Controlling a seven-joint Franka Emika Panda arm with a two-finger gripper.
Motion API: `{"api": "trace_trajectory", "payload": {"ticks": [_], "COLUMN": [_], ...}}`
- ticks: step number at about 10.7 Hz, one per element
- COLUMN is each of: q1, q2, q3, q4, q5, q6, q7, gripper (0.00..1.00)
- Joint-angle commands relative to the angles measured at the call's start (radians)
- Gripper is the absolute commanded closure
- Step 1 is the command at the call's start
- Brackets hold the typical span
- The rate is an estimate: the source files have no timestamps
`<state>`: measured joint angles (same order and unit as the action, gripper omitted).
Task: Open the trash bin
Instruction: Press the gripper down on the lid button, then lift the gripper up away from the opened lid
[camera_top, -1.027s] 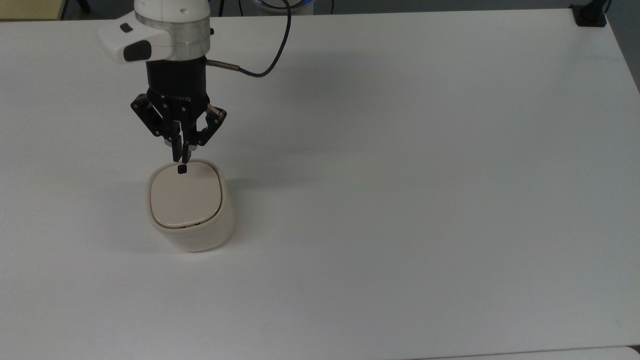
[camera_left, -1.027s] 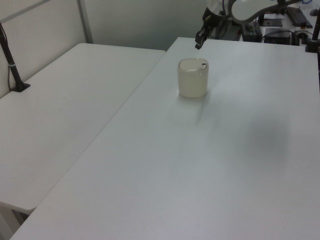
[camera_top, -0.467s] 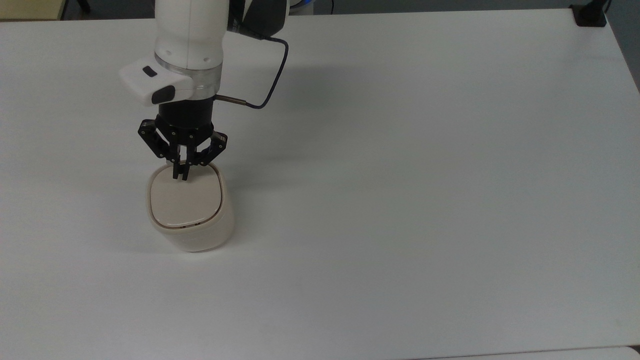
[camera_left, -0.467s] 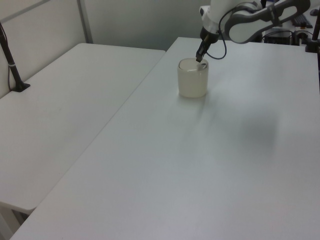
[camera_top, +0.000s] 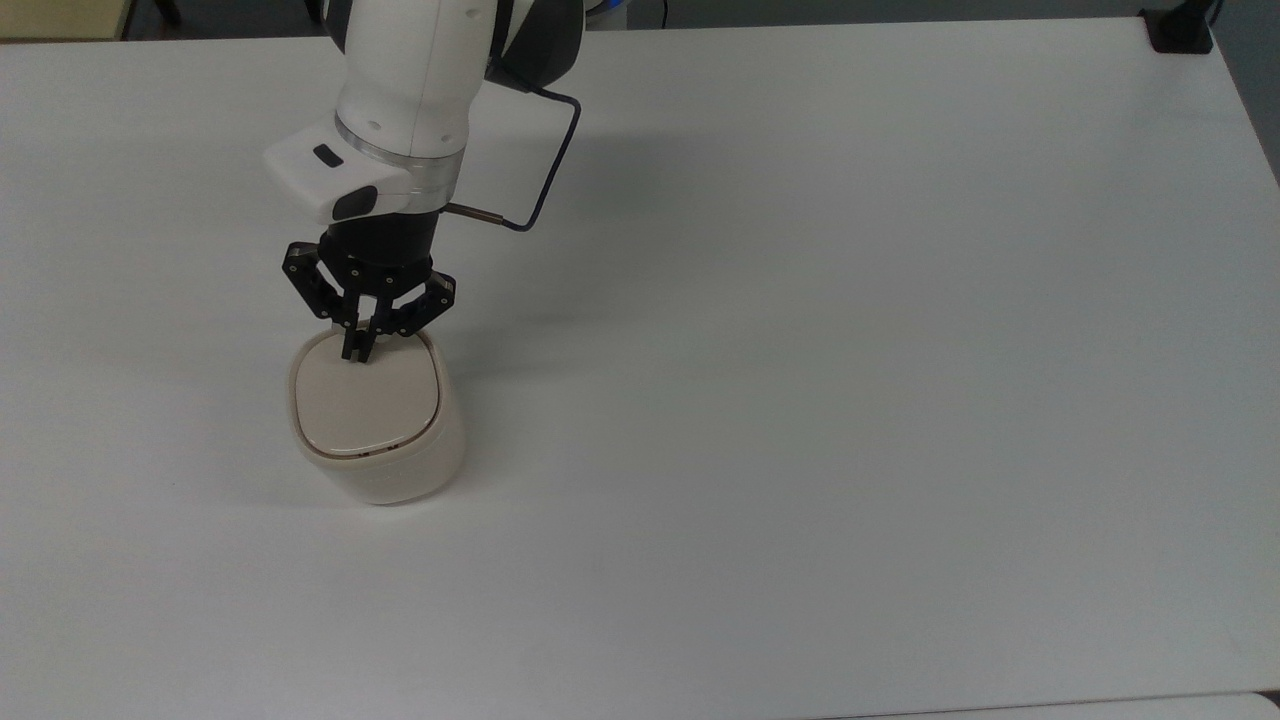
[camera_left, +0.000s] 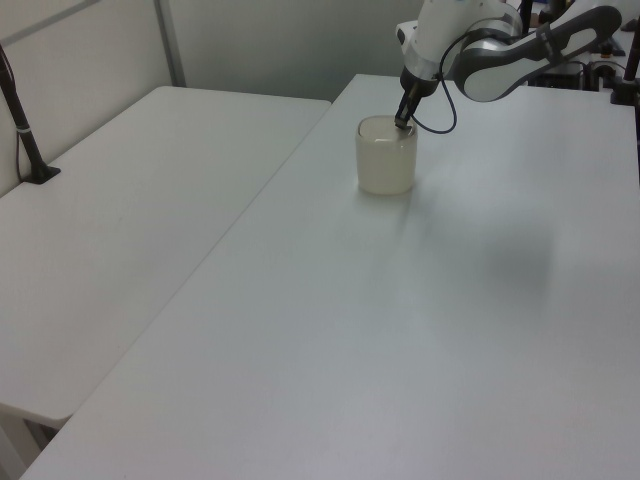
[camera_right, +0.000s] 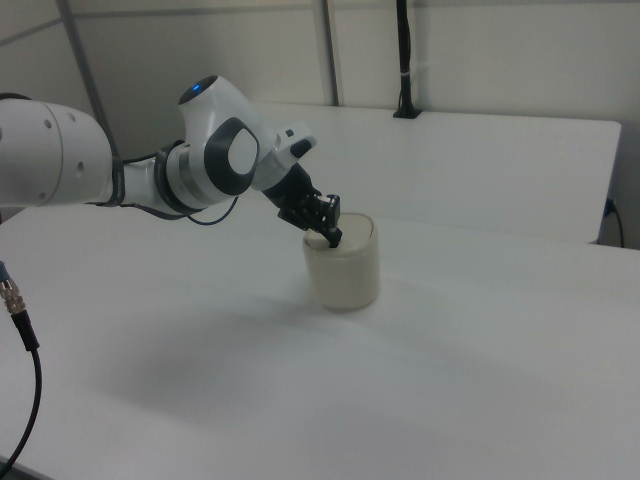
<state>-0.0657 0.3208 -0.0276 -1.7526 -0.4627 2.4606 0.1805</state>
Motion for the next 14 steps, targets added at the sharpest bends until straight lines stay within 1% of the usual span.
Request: {"api": "trace_trajectory", "payload": {"ticks": [1,2,3,4,5,6,7,8,9,11,12,13,14], "q1": [-0.003,-0.015,-0.025,-0.026,-0.028,-0.032,-0.034,-0.034,-0.034,-0.032,-0.032,-0.032,-0.031], "q2": [-0.008,-0.035,-0.064,-0.092,-0.117,-0.135,-0.156,-0.183,-0.209,-0.258,-0.290,-0.313,-0.331], "q3": [-0.008,-0.006,-0.006,-0.008,-0.006,-0.006,-0.006,-0.008,-0.008,-0.008,-0.008,-0.006,-0.006], "q4": [-0.028,-0.028,-0.030,-0.028,-0.030,-0.028,-0.028,-0.028,-0.025,-0.027,-0.025,-0.025,-0.025], "q5": [-0.018,-0.001,0.089,0.184,0.229,0.248,0.290,0.336,0.367,0.410,0.450,0.478,0.490], "q6": [0.029,0.027,0.024,0.017,0.005,-0.037,-0.051,-0.087,-0.138,-0.227,-0.311,-0.354,-0.405], "q7": [0.034,0.034,0.030,0.021,0.011,0.010,0.011,0.008,-0.002,-0.012,-0.012,-0.012,-0.012], "gripper": [0.88,0.91,0.93,0.92,0.91,0.91,0.90,0.90,0.89,0.88,0.73,0.59,0.45]}}
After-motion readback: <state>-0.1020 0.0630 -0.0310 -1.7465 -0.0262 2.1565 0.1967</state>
